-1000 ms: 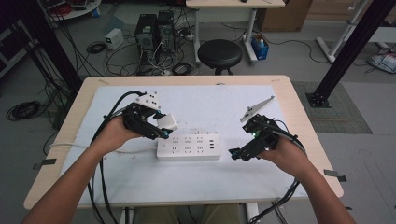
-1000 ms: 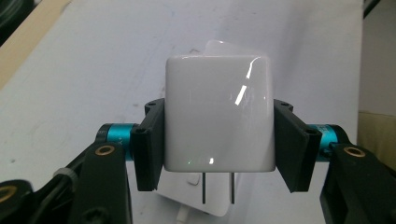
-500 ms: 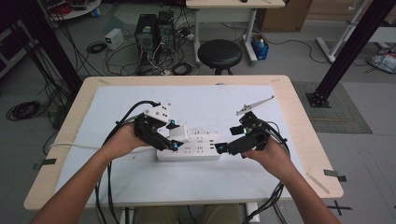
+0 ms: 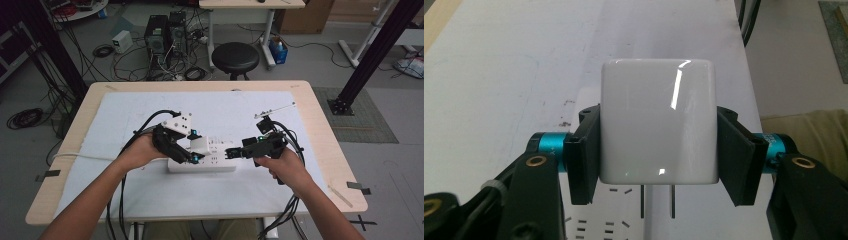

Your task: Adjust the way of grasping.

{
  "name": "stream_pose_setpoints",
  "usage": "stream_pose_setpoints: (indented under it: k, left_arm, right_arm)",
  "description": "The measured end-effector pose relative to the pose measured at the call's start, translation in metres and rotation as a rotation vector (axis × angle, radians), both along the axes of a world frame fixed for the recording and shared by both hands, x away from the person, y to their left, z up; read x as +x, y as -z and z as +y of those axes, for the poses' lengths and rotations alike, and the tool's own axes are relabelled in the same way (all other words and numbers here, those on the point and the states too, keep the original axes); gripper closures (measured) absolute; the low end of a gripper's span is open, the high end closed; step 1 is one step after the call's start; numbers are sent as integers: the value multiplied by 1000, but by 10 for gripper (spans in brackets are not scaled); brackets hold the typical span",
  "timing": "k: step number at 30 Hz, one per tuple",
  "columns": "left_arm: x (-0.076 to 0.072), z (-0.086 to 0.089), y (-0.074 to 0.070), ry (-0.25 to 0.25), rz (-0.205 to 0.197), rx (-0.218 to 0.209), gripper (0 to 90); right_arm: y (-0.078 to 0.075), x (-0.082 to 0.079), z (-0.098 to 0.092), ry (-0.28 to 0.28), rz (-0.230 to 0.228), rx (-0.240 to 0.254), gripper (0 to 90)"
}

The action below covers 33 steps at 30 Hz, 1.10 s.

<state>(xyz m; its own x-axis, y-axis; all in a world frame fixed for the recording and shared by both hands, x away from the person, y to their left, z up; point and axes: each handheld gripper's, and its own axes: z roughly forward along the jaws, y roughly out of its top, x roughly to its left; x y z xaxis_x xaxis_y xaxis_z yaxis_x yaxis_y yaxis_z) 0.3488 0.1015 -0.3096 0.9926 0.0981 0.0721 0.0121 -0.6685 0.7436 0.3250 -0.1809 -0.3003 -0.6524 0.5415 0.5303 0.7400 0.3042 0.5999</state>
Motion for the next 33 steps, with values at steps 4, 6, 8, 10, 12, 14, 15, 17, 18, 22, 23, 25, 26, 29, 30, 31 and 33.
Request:
stream_pose_setpoints:
  k: [4, 6, 8, 10, 12, 14, 15, 17, 18, 22, 23, 25, 26, 29, 30, 31, 33]
  left_arm:
    - [0, -6, 0, 11, -8, -8, 424]
    - [0, -10, 0, 21, -13, -7, 424]
    - [1, -12, 1, 23, -11, -9, 424]
    - [0, -16, 1, 28, -14, -13, 424]
    - [0, -18, 1, 35, -20, -9, 424]
    - [1, -18, 2, 31, -17, -19, 424]
    - [2, -18, 3, 25, -16, -22, 424]
    - [2, -19, 3, 25, -18, -27, 424]
    - [2, -19, 3, 25, -18, -27, 424]
    - [0, -21, 3, 36, -25, -29, 424]
    - [-1, -22, 3, 39, -26, -26, 424]
    - [-2, -24, 4, 41, -24, -32, 424]
    - [-1, -24, 4, 45, -27, -31, 424]
    - [-2, -26, 3, 47, -29, -36, 424]
    - [-2, -26, 3, 48, -29, -36, 424]
    - [-2, -26, 3, 49, -31, -37, 424]
    - [-3, -27, 3, 49, -31, -36, 424]
  right_arm:
    - [1, 1, 3, 20, 34, 17, 19]
    - [2, 3, 3, 35, 46, 18, 21]
    - [4, 4, 4, 41, 70, 31, 35]
    - [5, 5, 4, 45, 90, 43, 35]
    - [5, 5, 7, 44, 107, 53, 35]
    - [7, 7, 9, 36, 113, 56, 35]
    - [7, 7, 10, 37, 121, 56, 35]
    - [8, 8, 13, 39, 136, 51, 36]
    - [8, 8, 13, 39, 136, 51, 36]
    - [14, 15, 18, 47, 206, 104, 62]
    - [15, 16, 19, 47, 207, 105, 64]
    - [17, 18, 23, 45, 222, 108, 90]
    - [18, 19, 24, 43, 223, 114, 139]
    - [20, 22, 27, 41, 253, 133, 151]
    - [22, 23, 27, 42, 264, 136, 160]
    - [22, 24, 28, 41, 272, 139, 164]
    - [24, 25, 29, 37, 283, 148, 205]
